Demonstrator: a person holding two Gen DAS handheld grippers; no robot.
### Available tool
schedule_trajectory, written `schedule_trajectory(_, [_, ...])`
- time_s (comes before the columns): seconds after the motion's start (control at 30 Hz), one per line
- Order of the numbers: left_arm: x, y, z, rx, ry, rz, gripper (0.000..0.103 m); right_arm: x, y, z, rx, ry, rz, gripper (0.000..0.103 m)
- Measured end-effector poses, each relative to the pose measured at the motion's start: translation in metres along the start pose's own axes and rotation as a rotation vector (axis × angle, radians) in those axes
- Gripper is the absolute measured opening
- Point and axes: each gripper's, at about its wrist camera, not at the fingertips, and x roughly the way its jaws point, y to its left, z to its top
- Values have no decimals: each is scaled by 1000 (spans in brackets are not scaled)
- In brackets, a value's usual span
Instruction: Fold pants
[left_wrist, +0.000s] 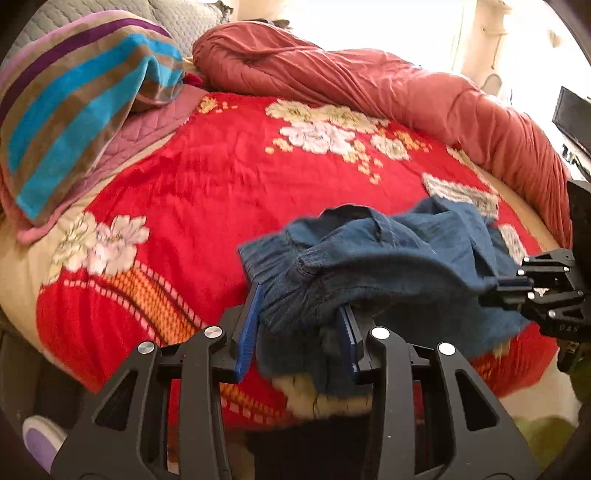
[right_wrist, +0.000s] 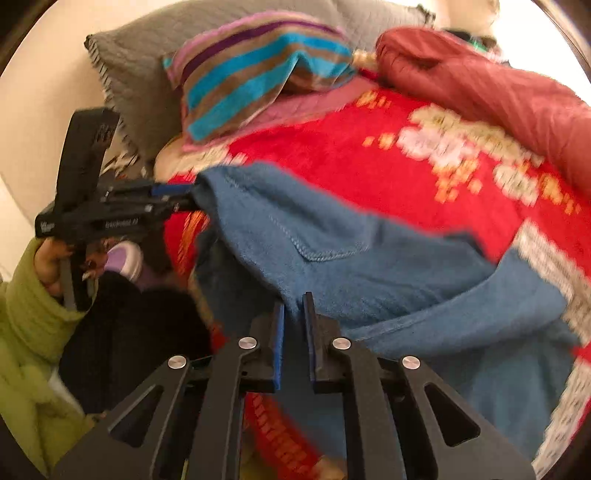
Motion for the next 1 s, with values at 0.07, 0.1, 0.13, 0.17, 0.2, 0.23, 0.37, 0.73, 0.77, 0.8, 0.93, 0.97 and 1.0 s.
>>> schedule_trajectory(0.07, [2, 1, -7, -4, 22, -1, 31, 6, 6, -12, 25, 34, 32, 9])
schedule_trajectory(0.1, [5, 3, -10, -13, 41, -2, 32, 9, 9, -17, 29, 49, 40, 9])
schedule_trajectory(0.13, [7, 5, -13, -18, 55, -5, 32, 12, 13, -21, 28, 59, 43, 9])
schedule_trajectory(0.17, [9, 6, -15, -23, 68, -3, 33, 15, 16, -25, 32, 68, 45, 9])
schedule_trajectory(0.2, [9, 7, -18, -29, 76, -4, 34, 17, 17, -26, 38, 75, 44, 9])
schedule_trajectory(0.23, [8, 8, -20, -35, 84, -8, 34, 21, 16, -29, 56, 84, 43, 9])
schedule_trajectory(0.37, [-4, 12, -25, -47, 78, -2, 40, 24, 18, -32, 46, 101, 30, 9])
schedule_trajectory(0.73, [-35, -14, -4, -39, -21, -77, 38, 12, 22, -29, 35, 77, 69, 22])
schedule_trajectory(0.77, [-31, -22, -2, -25, -11, -98, 38, 8, 22, -27, 37, 63, 72, 22])
schedule_trajectory(0.8, [-24, -31, -1, 0, 0, -110, 38, 2, 21, -25, 43, 36, 76, 23])
schedule_trajectory(0.93, [10, -48, -8, 61, 89, -47, 38, -7, 16, -23, 70, -1, 61, 30])
schedule_trajectory(0.97, [16, -47, -10, 54, 106, -44, 38, -6, 14, -24, 77, 5, 55, 30])
schedule_trajectory(1.0, [24, -43, -15, 37, 132, -37, 38, -4, 12, -25, 84, 14, 49, 30])
